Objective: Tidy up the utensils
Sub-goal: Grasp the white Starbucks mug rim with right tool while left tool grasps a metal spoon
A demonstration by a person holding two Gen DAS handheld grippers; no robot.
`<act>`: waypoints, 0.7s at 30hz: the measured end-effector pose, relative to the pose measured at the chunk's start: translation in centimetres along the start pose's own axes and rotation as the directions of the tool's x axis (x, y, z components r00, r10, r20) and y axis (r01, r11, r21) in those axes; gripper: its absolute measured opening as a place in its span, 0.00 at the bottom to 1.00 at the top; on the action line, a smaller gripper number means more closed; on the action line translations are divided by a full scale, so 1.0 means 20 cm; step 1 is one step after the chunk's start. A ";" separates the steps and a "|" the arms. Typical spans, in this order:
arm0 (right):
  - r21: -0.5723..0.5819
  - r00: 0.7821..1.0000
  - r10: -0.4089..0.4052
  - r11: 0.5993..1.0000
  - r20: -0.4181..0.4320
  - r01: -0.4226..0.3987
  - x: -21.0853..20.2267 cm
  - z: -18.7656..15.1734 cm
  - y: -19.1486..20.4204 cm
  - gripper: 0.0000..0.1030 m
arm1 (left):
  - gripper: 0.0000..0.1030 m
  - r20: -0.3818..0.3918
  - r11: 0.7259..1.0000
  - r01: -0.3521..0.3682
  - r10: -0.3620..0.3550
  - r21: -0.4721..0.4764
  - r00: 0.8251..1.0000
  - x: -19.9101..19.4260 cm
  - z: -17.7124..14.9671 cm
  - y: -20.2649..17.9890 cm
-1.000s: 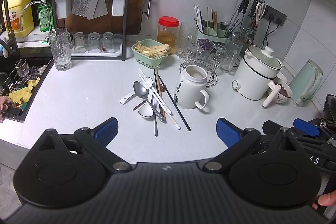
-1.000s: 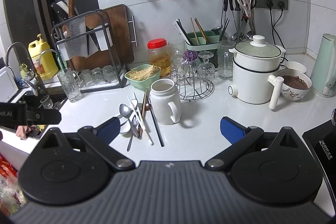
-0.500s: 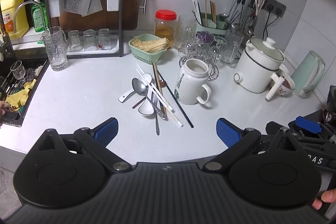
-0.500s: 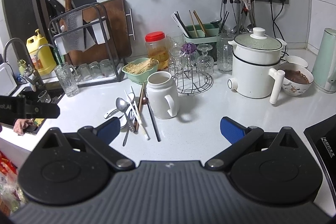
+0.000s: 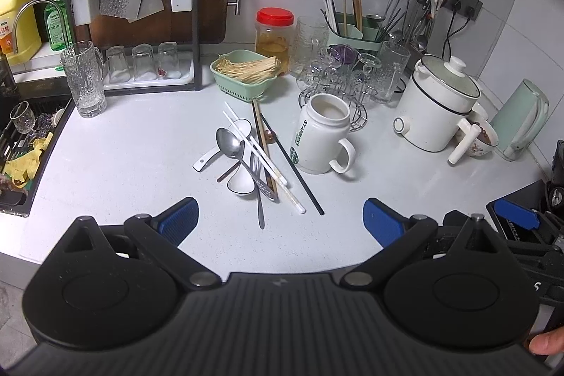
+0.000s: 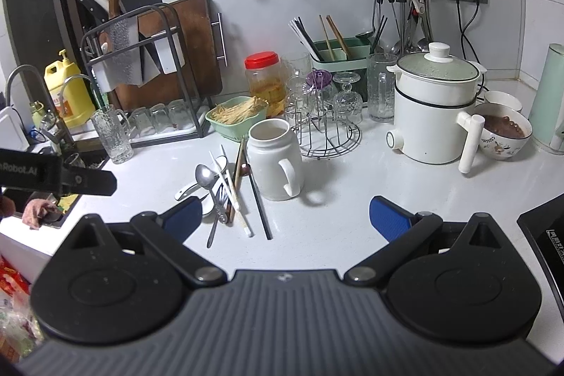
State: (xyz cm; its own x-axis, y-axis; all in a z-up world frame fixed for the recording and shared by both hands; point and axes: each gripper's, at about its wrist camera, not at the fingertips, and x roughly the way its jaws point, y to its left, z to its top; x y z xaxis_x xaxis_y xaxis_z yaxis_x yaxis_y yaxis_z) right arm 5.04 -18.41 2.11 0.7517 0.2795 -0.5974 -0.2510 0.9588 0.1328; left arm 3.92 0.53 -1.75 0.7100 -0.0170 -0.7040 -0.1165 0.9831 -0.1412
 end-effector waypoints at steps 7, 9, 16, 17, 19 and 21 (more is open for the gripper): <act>0.011 1.000 0.008 1.000 -0.003 -0.008 0.07 -0.01 0.00 1.00 | 0.98 -0.001 1.000 -0.010 0.010 -0.009 1.000 0.05 0.00 0.02; 0.015 1.000 0.008 1.000 -0.009 -0.008 0.10 -0.01 -0.01 1.00 | 0.98 -0.003 1.000 -0.014 0.014 -0.009 1.000 0.08 0.01 0.03; -0.053 1.000 -0.021 0.998 0.004 0.021 0.22 -0.05 0.04 1.00 | 0.98 -0.029 1.000 -0.013 0.013 -0.013 1.000 0.16 0.04 0.08; -0.053 1.000 -0.023 0.998 0.003 0.023 0.23 -0.05 0.04 1.00 | 0.98 -0.031 1.000 -0.008 0.008 -0.013 0.999 0.17 0.05 0.08; -0.035 1.000 -0.006 0.999 -0.016 0.005 0.27 -0.04 0.04 1.00 | 0.98 -0.037 1.000 -0.004 0.004 -0.005 0.999 0.20 0.07 0.09; -0.023 1.000 0.004 1.000 -0.023 -0.005 0.31 -0.04 0.04 1.00 | 0.98 -0.041 1.000 -0.005 0.006 0.004 0.999 0.24 0.09 0.11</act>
State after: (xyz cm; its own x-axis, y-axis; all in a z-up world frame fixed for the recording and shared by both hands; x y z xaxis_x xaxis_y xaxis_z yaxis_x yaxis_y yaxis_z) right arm 9.01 -15.88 -2.04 0.7362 0.2824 -0.6151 -0.2688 0.9560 0.1172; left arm 8.24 2.85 -4.12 0.6805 -0.0189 -0.7325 -0.1176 0.9839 -0.1346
